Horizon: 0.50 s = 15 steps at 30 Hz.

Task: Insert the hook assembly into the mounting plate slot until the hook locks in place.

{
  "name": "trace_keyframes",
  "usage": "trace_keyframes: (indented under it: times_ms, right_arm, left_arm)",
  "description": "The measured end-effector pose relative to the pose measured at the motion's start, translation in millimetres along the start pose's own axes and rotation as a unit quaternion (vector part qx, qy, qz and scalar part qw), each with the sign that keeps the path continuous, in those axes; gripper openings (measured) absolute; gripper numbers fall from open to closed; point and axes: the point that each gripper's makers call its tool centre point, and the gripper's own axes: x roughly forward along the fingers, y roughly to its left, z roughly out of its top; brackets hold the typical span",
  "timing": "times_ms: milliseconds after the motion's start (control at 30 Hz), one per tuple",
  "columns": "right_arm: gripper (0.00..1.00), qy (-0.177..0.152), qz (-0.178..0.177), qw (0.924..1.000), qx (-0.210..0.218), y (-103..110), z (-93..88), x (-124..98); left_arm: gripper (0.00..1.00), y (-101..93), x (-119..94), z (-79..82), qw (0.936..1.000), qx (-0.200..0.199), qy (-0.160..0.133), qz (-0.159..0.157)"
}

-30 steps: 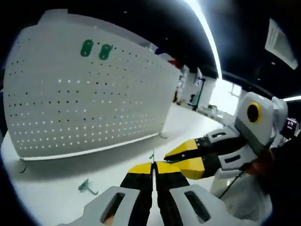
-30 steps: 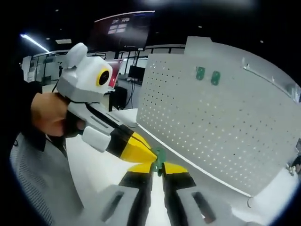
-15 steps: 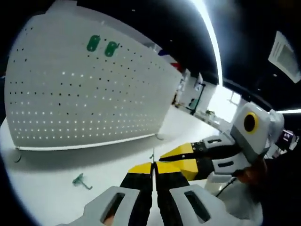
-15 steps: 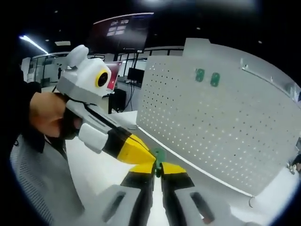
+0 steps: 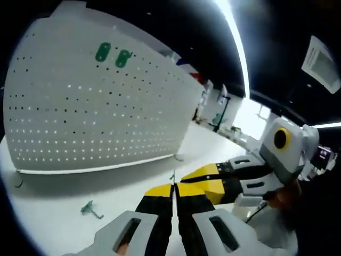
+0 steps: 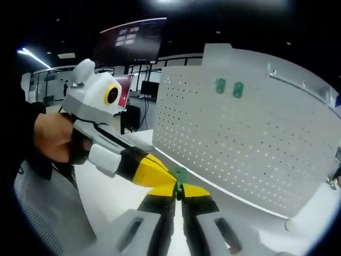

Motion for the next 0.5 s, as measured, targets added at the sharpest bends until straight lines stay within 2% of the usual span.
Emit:
trace_keyframes:
  times_ms: [133,333,500]
  right_arm:
    - [0.01,-0.005,-0.008,1.0000,0.002,-7,3.2,-1]
    - [0.01,-0.012,-0.023,0.9996,0.009,-19,9.8,-1]
    - [0.01,-0.017,-0.041,0.9989,0.014,-29,16.4,-3]
  left_arm:
    - [0.07,3.0,-1,0.2,0.9997,0.021,-0.004,0.008]
    - [0.14,9.9,-8,6.0,0.9977,0.056,-0.029,0.025]
    - [0.19,15.9,-15,8.5,0.9928,0.104,-0.035,0.048]
